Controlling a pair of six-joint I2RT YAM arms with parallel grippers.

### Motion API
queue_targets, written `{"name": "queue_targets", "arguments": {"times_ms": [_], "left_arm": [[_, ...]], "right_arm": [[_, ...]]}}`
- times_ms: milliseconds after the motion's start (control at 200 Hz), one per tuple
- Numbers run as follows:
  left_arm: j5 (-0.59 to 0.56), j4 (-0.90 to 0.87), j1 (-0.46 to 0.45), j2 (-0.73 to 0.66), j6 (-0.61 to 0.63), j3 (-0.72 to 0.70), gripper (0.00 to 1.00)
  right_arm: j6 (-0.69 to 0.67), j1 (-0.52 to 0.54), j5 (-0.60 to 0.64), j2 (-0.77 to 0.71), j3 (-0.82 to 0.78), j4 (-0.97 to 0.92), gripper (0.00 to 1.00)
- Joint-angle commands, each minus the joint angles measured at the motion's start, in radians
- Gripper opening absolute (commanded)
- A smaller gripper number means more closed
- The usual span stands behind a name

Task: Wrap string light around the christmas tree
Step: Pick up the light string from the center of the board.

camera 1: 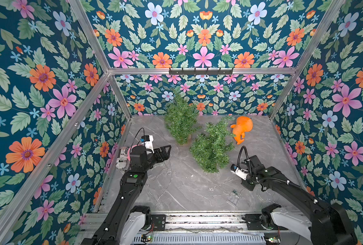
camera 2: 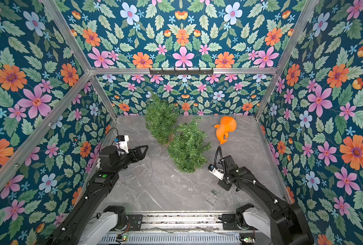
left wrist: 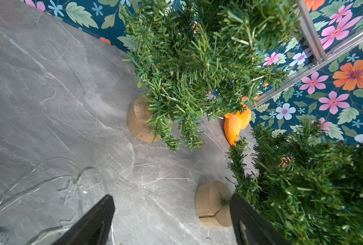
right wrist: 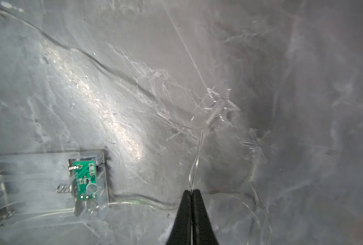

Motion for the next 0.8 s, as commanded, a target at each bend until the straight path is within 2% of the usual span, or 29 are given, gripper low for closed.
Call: {"name": "queue_targets", "arguments": {"times_ms": [0,165,320,390,545,695,795], "left_arm": [[-0.005,0.024,0.003,-0.019,0.025,0.008,0.88],[-0.011,0.063,0.004,-0.079,0.044,0.004,0.88],[0.028,0.11,-0.034,-0.088,0.072,0.045,0.84],[0.026,0.108,-0.09,-0.082,0.083,0.087,0.82],[0.06,0.047,-0.243,-0.068,0.13,0.188,0.83],[0.107,0.056,-0.358,-0.064,0.145,0.228,0.81],[0.128,0.099,-0.429,-0.051,0.153,0.243,0.8]], "right_arm": [[-0.006,0.001,0.051,-0.118,-0.002,-0.031,0.0],[-0.058,0.0,0.076,-0.327,0.041,-0.09,0.0],[-0.124,0.001,0.072,-0.431,0.139,-0.106,0.0],[-0.141,0.001,0.054,-0.462,0.189,-0.109,0.0],[-0.172,0.001,-0.079,-0.509,0.328,-0.112,0.0],[-0.194,0.001,-0.187,-0.515,0.45,-0.124,0.0],[-0.187,0.001,-0.287,-0.539,0.471,-0.056,0.0]]}}
